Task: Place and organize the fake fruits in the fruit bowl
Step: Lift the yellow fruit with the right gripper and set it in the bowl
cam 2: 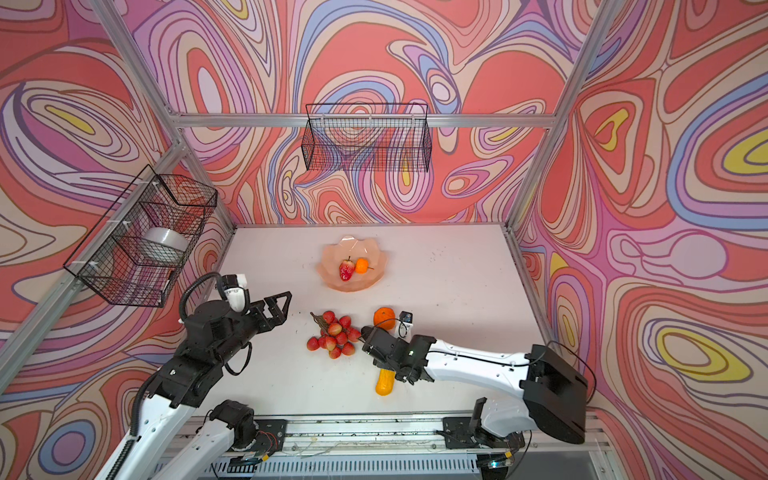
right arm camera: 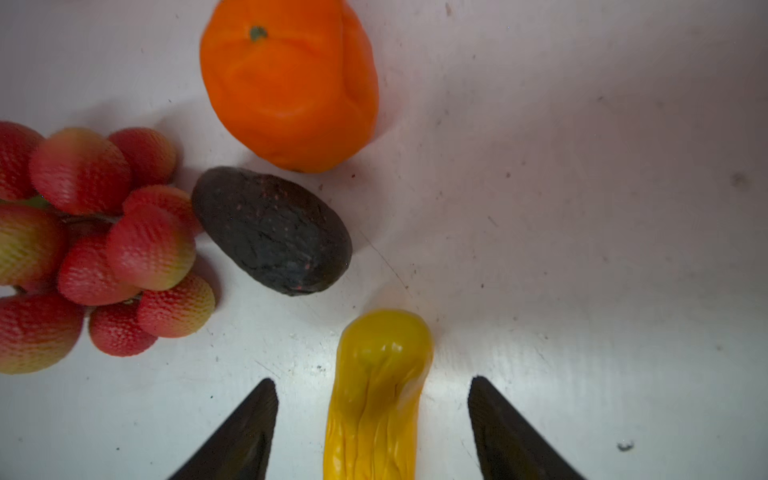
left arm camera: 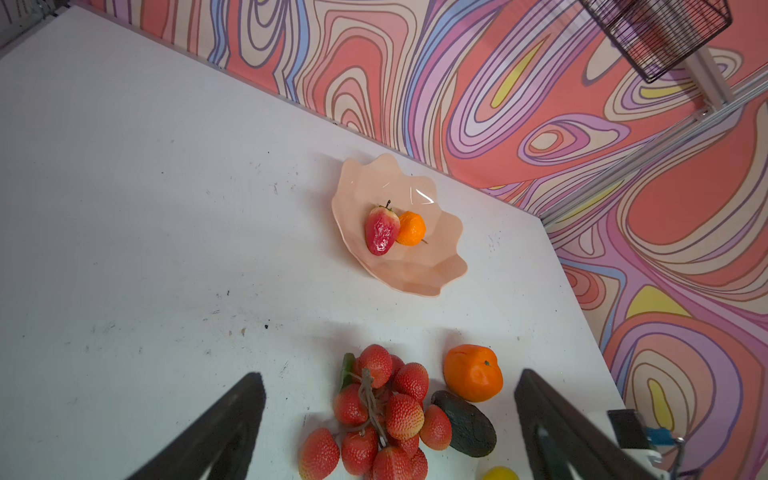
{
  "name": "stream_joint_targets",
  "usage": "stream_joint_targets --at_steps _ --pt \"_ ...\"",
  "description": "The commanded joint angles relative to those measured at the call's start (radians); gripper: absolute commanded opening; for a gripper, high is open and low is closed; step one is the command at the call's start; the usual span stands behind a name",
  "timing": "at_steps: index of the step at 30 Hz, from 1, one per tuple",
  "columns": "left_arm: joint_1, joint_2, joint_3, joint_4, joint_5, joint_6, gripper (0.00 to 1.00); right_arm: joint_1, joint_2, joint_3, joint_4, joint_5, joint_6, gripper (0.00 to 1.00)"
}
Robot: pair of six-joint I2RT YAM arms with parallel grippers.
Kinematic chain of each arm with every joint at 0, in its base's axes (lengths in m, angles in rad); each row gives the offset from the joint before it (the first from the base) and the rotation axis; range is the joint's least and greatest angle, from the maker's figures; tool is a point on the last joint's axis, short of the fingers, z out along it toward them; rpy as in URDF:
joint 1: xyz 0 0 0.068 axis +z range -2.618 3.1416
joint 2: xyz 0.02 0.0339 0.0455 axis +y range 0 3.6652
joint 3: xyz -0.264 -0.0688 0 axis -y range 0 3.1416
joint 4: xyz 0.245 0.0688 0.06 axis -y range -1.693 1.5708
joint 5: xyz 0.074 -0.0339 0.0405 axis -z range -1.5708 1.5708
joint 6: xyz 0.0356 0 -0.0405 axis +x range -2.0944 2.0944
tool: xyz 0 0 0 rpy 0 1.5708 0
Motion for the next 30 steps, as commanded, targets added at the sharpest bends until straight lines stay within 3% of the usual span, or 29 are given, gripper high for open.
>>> stream_joint_targets --at_steps 1,4,9,11,14,18,23,30 --pt "0.0 -0.036 -0.018 -0.09 -0.025 -0.029 0.96 0.019 0.067 -0.016 0.08 -0.04 0.058 0.75" --pt "0.0 -0.061 -0.026 -0.12 -0.018 -0.047 0.96 0.021 0.097 -0.035 0.105 -0.033 0.081 0.69" --pt "-0.001 -0.084 -0.049 -0.123 0.012 -0.063 0.96 0.021 0.065 -0.001 0.011 0.023 0.073 0.41" --pt "0.0 -0.086 -0.064 -0.124 0.037 -0.072 0.96 0.021 0.007 0.034 -0.043 0.062 0.044 0.34" --pt "0.0 -0.09 -0.089 -0.114 0.072 -0.093 0.95 0.006 -0.066 0.135 -0.134 0.153 -0.033 0.32" --pt "-0.001 -0.1 -0.114 -0.1 0.118 -0.111 0.95 -0.135 -0.064 0.274 -0.098 0.127 -0.239 0.32" --pt "0.001 -0.114 -0.129 -0.112 0.147 -0.135 0.94 -0.325 0.132 0.486 0.054 0.018 -0.468 0.31" --pt "0.0 -0.132 -0.131 -0.138 0.197 -0.151 0.92 -0.449 0.522 0.822 0.135 -0.112 -0.566 0.3"
